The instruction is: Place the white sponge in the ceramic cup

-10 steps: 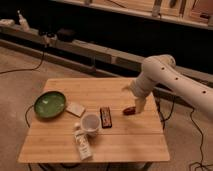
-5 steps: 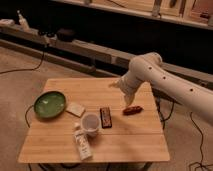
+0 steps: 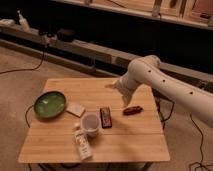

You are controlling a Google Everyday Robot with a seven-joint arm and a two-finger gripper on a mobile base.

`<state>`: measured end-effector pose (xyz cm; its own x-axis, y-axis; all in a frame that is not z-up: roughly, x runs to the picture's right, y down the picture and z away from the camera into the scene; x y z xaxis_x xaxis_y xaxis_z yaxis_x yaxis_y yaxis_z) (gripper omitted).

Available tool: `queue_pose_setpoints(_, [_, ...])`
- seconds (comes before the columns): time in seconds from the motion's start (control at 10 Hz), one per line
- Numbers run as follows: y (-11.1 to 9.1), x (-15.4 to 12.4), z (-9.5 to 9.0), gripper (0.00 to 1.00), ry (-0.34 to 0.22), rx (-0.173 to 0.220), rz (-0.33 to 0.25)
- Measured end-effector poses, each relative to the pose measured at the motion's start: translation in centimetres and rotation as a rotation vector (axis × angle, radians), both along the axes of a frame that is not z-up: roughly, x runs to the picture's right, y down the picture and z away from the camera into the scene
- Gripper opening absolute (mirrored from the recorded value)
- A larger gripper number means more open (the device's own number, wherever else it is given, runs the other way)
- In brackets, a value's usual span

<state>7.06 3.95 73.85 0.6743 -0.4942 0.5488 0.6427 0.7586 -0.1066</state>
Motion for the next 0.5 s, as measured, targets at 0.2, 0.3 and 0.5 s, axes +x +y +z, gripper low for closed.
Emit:
queue_pose_setpoints(0.2, [0.2,-0.9,0.6,0.78,-0.022,-0.018,-0.056])
queue_pose_setpoints(0.3, [0.1,-2.0,1.4,0.78,-0.042,-0.025,-0.102])
queue_pose_setpoints(0.5, [-0.7,-4.6,3.6,0.78,-0.078,-0.021,-0.209])
